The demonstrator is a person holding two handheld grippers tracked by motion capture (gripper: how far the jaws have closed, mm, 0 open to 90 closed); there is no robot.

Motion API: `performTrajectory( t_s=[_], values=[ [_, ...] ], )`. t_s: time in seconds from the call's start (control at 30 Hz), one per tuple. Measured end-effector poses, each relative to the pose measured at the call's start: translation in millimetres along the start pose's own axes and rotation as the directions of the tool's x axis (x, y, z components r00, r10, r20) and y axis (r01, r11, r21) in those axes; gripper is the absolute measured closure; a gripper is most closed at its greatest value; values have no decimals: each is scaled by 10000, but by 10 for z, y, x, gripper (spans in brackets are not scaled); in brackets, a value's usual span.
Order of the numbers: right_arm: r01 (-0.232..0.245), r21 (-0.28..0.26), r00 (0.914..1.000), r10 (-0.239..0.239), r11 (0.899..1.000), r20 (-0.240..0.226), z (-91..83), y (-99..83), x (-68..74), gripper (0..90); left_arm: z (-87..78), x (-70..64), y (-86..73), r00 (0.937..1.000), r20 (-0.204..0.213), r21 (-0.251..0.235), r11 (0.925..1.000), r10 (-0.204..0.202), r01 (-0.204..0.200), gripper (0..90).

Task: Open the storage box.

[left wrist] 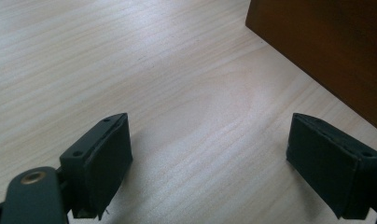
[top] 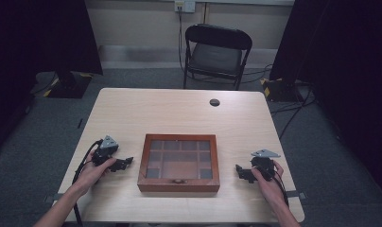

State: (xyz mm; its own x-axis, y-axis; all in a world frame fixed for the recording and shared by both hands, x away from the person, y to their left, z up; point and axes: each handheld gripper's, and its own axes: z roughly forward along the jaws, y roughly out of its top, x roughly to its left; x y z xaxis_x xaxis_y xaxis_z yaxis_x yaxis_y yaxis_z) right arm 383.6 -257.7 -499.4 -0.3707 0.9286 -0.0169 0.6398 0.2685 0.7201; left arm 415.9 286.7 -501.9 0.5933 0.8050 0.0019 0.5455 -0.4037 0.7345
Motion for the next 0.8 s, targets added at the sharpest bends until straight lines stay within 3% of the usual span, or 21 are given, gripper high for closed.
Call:
performTrajectory(
  t_s=[0.27,0.47,0.6,0.8],
  values=[
    [227,354,9996,-221,9991,-163,-26,51,13,154,-2,4,2,10000,11,30,10000,30,-30,133],
    [345,5,9988,-344,9994,-359,-133,131,7,196,-2,4,2,10000,11,33,10000,38,-38,133],
    [-23,-379,9947,-16,9993,-1026,-231,185,15,199,-2,5,2,10000,13,32,10000,37,-37,132],
    [238,-527,9871,-318,9983,-1572,-301,264,109,256,-2,5,2,10000,12,32,10000,45,-45,132]
  ],
)
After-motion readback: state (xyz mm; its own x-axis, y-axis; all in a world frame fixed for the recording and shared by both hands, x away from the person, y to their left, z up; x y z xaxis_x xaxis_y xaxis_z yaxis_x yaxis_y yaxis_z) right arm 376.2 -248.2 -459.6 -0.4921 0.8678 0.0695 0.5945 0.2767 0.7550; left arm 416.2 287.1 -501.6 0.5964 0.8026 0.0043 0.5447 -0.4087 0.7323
